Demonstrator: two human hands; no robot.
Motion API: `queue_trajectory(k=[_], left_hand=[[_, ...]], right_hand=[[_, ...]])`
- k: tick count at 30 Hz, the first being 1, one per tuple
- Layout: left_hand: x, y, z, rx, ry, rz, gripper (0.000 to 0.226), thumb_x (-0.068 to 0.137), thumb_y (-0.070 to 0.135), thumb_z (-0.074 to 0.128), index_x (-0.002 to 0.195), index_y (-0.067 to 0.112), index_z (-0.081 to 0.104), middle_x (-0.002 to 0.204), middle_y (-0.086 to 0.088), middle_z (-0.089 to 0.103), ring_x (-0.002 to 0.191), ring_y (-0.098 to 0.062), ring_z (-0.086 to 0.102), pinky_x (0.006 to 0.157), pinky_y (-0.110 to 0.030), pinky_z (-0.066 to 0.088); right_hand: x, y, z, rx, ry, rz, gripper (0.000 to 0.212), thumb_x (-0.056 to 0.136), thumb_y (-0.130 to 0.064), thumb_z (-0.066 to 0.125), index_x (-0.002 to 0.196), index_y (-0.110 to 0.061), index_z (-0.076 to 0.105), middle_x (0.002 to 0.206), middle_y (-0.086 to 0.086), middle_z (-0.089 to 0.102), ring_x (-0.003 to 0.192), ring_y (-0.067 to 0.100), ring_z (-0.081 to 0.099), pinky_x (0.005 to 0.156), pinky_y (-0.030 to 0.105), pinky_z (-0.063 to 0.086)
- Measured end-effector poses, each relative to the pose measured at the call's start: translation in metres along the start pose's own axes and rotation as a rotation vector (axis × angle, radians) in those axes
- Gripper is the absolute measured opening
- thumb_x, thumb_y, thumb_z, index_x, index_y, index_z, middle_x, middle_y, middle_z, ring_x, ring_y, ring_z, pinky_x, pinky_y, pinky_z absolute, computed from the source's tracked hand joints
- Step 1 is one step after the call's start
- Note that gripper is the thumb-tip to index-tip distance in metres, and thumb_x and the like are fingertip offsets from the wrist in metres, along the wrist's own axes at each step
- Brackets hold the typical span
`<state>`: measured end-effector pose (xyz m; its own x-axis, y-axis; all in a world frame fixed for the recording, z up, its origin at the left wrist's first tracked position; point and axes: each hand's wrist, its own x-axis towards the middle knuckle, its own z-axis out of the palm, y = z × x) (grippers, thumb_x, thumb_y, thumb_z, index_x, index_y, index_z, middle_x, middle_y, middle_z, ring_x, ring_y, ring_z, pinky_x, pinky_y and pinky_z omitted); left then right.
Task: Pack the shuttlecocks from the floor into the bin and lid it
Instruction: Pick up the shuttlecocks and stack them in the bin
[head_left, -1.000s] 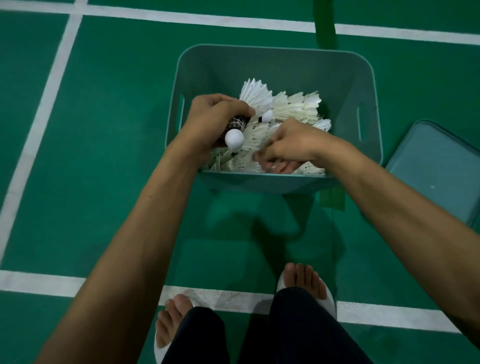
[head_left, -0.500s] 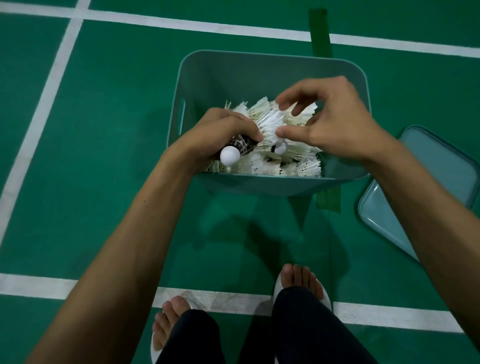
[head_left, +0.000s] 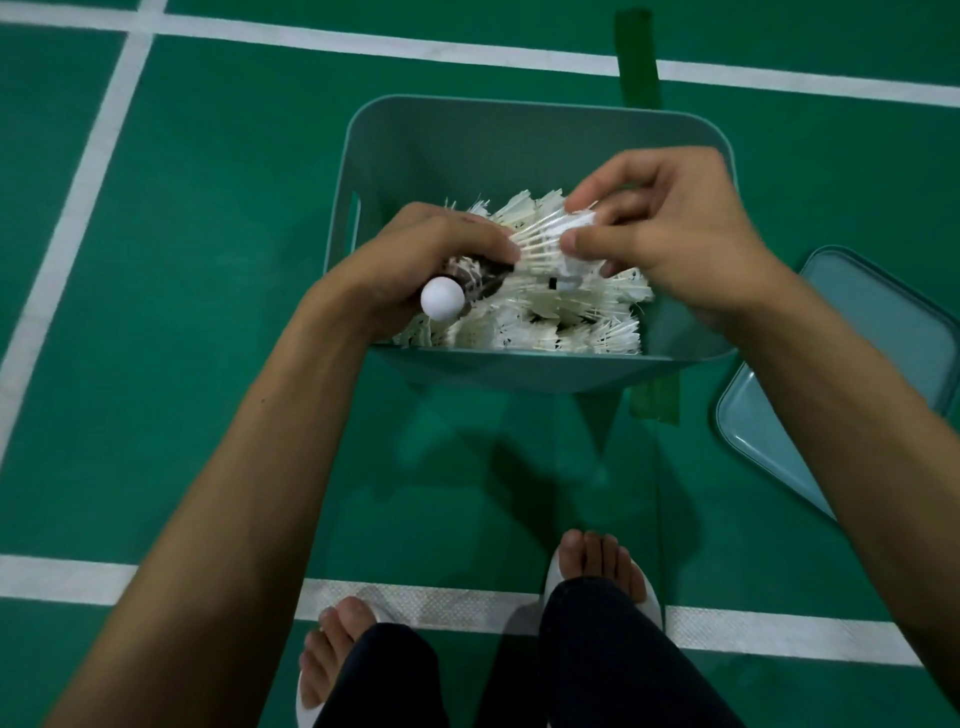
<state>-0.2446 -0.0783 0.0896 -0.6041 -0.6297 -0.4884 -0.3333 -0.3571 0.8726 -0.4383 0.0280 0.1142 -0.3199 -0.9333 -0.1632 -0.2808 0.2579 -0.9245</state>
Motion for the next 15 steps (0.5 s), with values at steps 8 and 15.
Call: queue_trajectory(k=[8,15], left_hand=[[0.012,-0.006,-0.020,-0.206,0.344,0.071,0.030,0.070,0.019,0.075,0.095,0.003,0.080,0.097,-0.013,0.077,0.073,-0.019,0.066,0.050,-0.022,0.049],[0.011,-0.014,-0.005,-0.129,0.306,0.027,0.031,0.064,0.022,0.077,0.091,0.007,0.082,0.109,-0.020,0.075,0.080,-0.023,0.066,0.054,-0.026,0.047]], right_hand=[[-0.011,0.010,0.002,-0.265,-0.075,0.338,0.017,0.072,0.001,0.087,0.081,0.000,0.073,0.061,0.011,0.071,0.048,0.015,0.065,0.043,0.019,0.048],[0.009,0.025,0.047,-0.247,-0.207,0.403,0.019,0.075,0.008,0.083,0.071,-0.004,0.069,0.063,0.002,0.073,0.055,0.020,0.073,0.057,0.028,0.061]])
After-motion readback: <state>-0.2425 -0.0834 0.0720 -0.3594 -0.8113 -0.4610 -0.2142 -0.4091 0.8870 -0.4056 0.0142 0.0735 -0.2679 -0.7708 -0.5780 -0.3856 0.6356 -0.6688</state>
